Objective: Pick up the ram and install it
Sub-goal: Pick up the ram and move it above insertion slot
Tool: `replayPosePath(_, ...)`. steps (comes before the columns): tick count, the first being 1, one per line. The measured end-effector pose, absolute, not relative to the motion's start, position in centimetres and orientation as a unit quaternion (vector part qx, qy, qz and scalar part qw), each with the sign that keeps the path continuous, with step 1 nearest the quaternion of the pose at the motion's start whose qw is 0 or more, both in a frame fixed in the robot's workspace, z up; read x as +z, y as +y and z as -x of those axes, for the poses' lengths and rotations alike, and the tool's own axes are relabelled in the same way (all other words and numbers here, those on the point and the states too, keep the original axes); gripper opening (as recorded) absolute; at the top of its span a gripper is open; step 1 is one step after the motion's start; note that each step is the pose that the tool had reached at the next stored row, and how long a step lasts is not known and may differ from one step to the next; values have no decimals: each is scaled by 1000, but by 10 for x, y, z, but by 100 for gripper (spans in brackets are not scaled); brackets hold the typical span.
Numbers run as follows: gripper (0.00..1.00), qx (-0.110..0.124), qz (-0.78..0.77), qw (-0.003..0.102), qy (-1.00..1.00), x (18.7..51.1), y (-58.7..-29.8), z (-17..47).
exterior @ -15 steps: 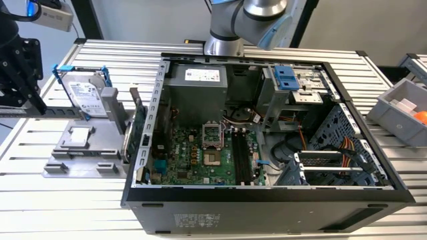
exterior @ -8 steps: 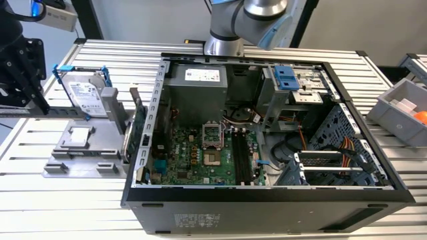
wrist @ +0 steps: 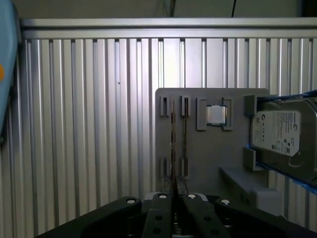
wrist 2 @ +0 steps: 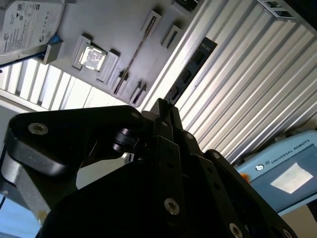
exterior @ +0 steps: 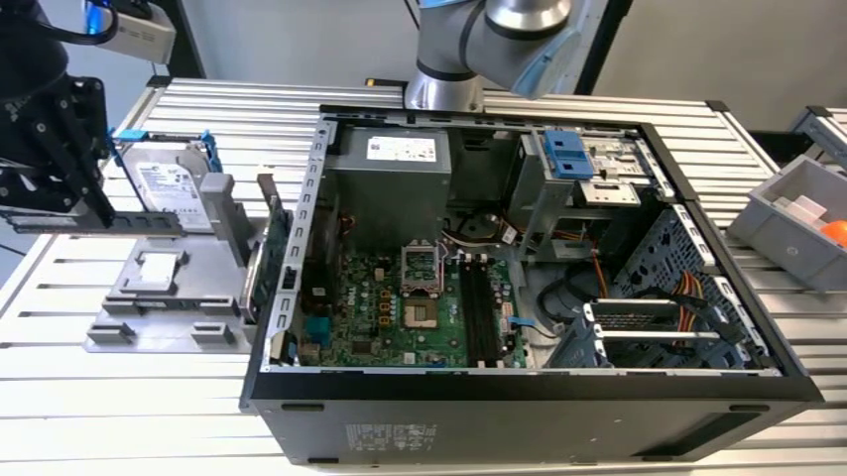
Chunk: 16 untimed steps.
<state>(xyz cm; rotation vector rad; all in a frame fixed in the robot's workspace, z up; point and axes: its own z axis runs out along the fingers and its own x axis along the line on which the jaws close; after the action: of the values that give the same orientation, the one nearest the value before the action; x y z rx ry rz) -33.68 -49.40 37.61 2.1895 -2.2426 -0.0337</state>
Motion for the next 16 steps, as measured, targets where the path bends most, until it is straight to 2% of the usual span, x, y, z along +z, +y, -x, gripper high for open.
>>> replayPosePath(16,0,-11,-699,4,-715,376,-494,303)
